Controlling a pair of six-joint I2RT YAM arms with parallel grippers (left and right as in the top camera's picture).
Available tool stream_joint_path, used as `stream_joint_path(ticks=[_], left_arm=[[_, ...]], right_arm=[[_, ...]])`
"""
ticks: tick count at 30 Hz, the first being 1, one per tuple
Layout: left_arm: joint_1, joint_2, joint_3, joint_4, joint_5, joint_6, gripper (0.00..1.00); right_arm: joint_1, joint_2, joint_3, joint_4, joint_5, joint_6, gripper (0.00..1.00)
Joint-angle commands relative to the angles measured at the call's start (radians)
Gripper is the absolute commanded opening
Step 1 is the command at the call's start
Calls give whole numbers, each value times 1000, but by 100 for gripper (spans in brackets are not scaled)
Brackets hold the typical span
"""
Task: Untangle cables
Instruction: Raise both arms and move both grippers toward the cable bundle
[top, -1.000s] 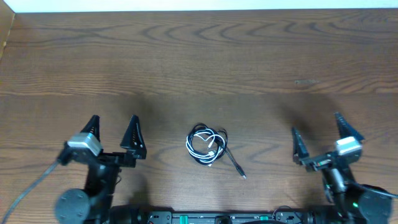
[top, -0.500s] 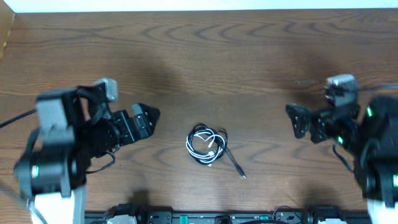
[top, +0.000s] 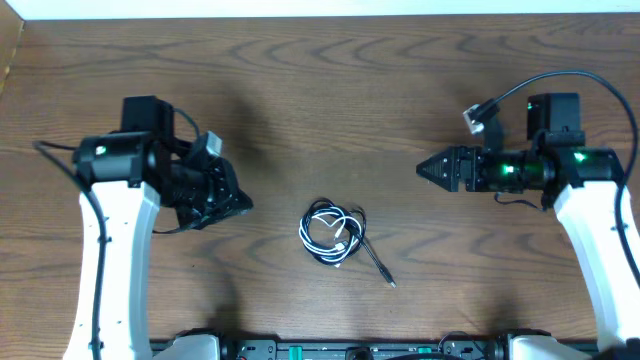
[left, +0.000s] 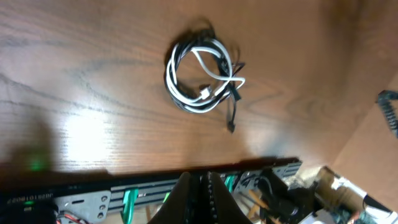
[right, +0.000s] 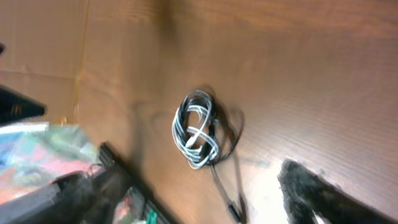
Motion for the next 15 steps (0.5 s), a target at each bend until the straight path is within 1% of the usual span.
stream_joint_path(ticks=[1, 2, 3, 4, 5, 7, 8, 9, 10, 11, 12, 14, 15], left_arm=[[-43, 23, -50, 5, -18, 9, 7], [-56, 26, -63, 12, -32, 9, 8], [-69, 28, -78, 22, -43, 9, 8], [-81, 29, -93, 30, -53, 8, 8], [-93, 31, -107, 37, -63, 8, 8], [-115, 31, -134, 56, -73, 8, 8], [-124, 31, -149, 66, -73, 8, 9], [-132, 31, -162, 77, -73, 5, 14], [-140, 31, -176, 89, -74, 0, 26], [-148, 31, -190, 102, -74, -10, 34], [-154, 31, -204, 117, -74, -18, 35], [-166, 31, -236, 154, -74, -30, 35], [-171, 31, -254, 176, -74, -37, 35]], right_arm=[[29, 55, 13, -3, -72, 17, 33], [40, 70, 12, -4, -71, 17, 19], [53, 85, 12, -3, -71, 17, 12], [66, 99, 12, -3, -68, 16, 6], [81, 111, 12, -3, -63, 16, 6], [113, 137, 12, -2, -44, 16, 15], [129, 150, 12, -2, -31, 17, 22], [147, 162, 12, -2, -11, 17, 25], [165, 173, 12, -1, 11, 17, 31], [184, 184, 12, 2, 33, 17, 35], [204, 196, 12, 5, 57, 17, 38], [242, 219, 12, 16, 100, 24, 41], [261, 230, 12, 25, 124, 43, 43]])
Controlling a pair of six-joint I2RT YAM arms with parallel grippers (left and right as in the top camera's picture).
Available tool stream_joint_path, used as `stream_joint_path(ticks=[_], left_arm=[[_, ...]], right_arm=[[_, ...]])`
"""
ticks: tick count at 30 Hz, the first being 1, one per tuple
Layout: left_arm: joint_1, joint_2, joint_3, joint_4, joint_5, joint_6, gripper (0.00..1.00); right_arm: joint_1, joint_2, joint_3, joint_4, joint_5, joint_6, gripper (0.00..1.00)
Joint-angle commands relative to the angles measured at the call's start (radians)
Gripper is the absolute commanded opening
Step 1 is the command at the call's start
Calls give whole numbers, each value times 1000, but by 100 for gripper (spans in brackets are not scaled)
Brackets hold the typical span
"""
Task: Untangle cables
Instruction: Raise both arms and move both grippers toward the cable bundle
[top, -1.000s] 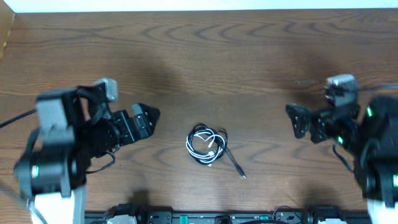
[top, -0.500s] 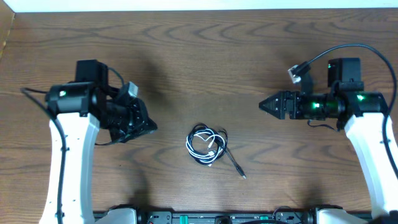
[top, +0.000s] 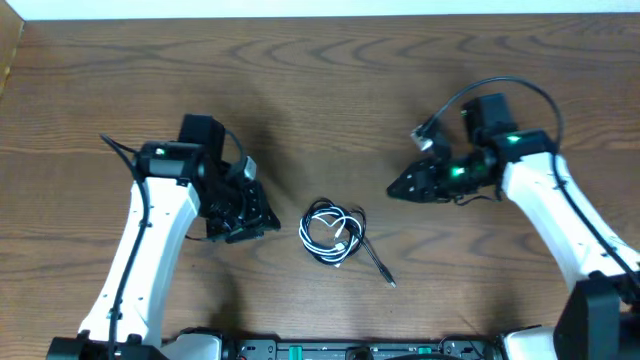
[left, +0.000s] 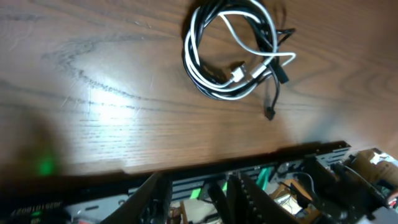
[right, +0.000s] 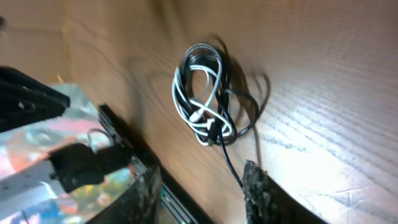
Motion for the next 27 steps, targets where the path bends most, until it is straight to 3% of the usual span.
stream_joint_path(ticks=[1, 12, 27], left_arm=[[-22, 4, -63, 56, -14, -35, 35], [-55, 4, -276, 334, -17, -137, 37], [-151, 4, -374, 514, -146, -274, 39]], right_arm=[[71, 45, 12, 23, 110, 50, 45], [243, 179, 12, 161, 274, 156, 47], [362, 261, 12, 206, 286, 163, 20]])
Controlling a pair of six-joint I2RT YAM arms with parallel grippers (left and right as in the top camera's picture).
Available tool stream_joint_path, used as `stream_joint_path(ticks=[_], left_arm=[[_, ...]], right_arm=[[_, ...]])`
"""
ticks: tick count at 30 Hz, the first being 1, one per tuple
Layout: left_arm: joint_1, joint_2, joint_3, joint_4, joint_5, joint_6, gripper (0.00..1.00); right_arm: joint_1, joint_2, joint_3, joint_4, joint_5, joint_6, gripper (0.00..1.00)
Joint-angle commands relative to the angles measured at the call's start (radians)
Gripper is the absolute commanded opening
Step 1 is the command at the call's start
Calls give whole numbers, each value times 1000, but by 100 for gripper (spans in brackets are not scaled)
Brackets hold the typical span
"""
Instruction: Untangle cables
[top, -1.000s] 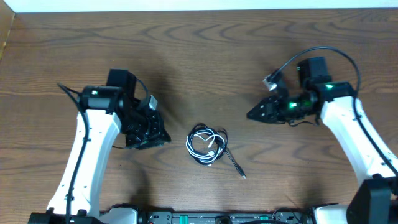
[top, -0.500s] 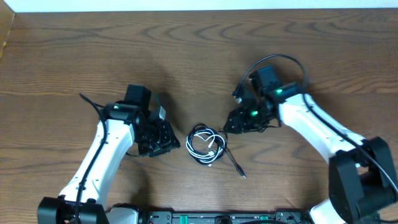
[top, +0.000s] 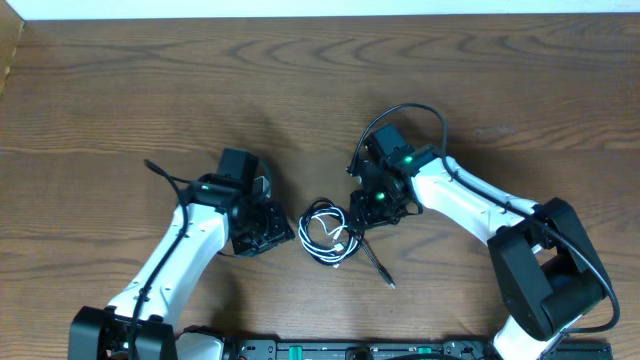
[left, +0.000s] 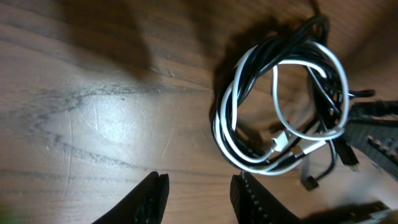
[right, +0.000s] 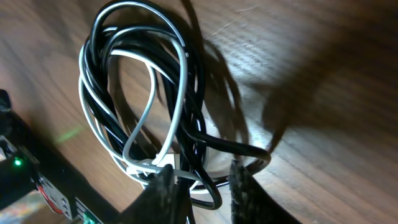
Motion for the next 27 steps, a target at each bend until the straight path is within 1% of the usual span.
stream_joint_path(ticks=[1, 3, 7, 9, 10, 11, 13, 15, 16, 18, 22, 27], left_arm=[[-33, 4, -23, 21, -54, -44, 38], [-46, 4, -32, 35, -54, -60, 39], [-71, 6, -42, 58, -55, -65, 39], [-81, 10, -42, 61, -66, -73, 39], [-84, 12, -42, 61, -79, -80, 38], [-87, 14, -42, 61, -87, -81, 38], [-93, 22, -42, 61, -103, -84, 38], [-98, 28, -42, 61, -103, -84, 39], [-98, 30, -42, 62, -103, -84, 39], [-98, 34, -42, 69, -103, -84, 39], [-98, 47, -42, 92, -106, -84, 38], [-98, 82, -42, 97, -106, -102, 38]], right_arm=[[25, 6, 12, 5, 8, 4, 16], [32, 6, 12, 8, 8, 5, 10], [43, 6, 12, 10, 12, 42, 1], [50, 6, 12, 14, 12, 56, 1], [54, 6, 12, 16, 12, 60, 4], [58, 6, 12, 16, 11, 60, 10], [67, 6, 12, 16, 11, 60, 19], [75, 6, 12, 18, 13, 59, 34], [79, 6, 12, 23, 24, 59, 39], [80, 6, 12, 39, 74, 59, 41], [78, 6, 12, 89, 172, 59, 41], [80, 6, 12, 103, 168, 63, 31]])
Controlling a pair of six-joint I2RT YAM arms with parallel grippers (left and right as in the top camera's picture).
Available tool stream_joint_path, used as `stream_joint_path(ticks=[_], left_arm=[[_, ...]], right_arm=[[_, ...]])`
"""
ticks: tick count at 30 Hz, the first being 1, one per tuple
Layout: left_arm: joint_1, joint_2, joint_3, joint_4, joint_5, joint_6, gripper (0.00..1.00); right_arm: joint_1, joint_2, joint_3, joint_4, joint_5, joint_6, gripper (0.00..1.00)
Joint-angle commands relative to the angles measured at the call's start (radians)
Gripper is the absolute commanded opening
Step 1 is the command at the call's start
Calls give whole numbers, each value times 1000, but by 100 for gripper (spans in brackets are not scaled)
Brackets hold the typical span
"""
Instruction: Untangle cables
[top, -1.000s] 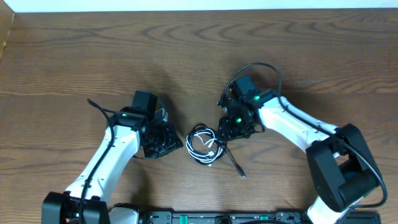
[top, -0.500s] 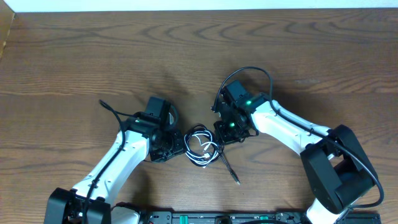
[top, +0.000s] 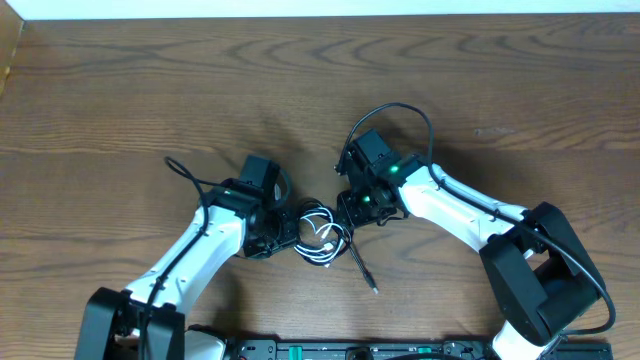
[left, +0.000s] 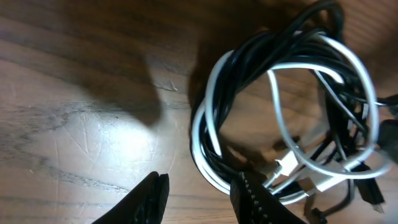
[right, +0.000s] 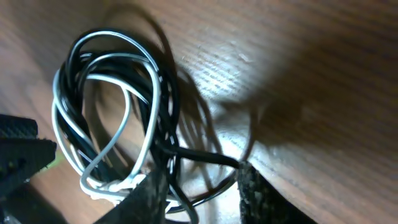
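A small coil of black and white cables (top: 325, 240) lies tangled on the wooden table (top: 450, 90), with a black tail (top: 365, 275) running toward the front edge. My left gripper (top: 284, 236) is low at the coil's left rim. It stands open, and in the left wrist view (left: 202, 200) the coil's edge (left: 214, 93) lies between its fingers. My right gripper (top: 349, 212) is down at the coil's upper right, also open. In the right wrist view (right: 202, 199) a black strand (right: 199, 155) of the coil crosses between the fingers (right: 256, 196).
The arm bases and a black rail (top: 400, 350) line the table's front edge. A pale wall strip (top: 300, 8) runs along the far edge. Bare wood surrounds the coil.
Both grippers have closed in on the coil from either side and now stand at its rims. The black tail's end has shifted a little to the left. Both stay open.
The arms began far apart at the table's left and right, both shut, with the coil untouched in the middle. Then both were open and nearer the coil, then beside it. Now each straddles part of the coil.
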Motion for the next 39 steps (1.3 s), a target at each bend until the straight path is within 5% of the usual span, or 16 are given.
stream_joint_path(ticks=[1, 10, 19, 23, 27, 30, 32, 33, 39], left_arm=[[-4, 39, -6, 3, -15, -20, 38], [-4, 94, -6, 27, -15, -20, 35], [-4, 93, -6, 45, -16, -19, 64], [-4, 93, -6, 87, -16, -19, 65], [-4, 93, -6, 129, -16, -19, 50], [-4, 93, -6, 129, -16, -19, 65], [-4, 93, -6, 129, -16, -19, 94], [-4, 93, -6, 129, -16, -19, 99], [-4, 93, -6, 129, -16, -19, 100]], right_arm=[[14, 6, 12, -7, 28, 7, 31], [70, 5, 12, -34, 26, 103, 13], [87, 6, 12, -25, 27, 101, 20], [77, 4, 14, -24, 21, 101, 20], [51, -3, 35, -25, -76, 56, 23], [26, -3, 58, -26, -142, 12, 25], [13, -3, 66, -25, -153, 10, 26], [6, -3, 66, -23, -158, 10, 26], [-14, -3, 66, -35, -161, 7, 27]])
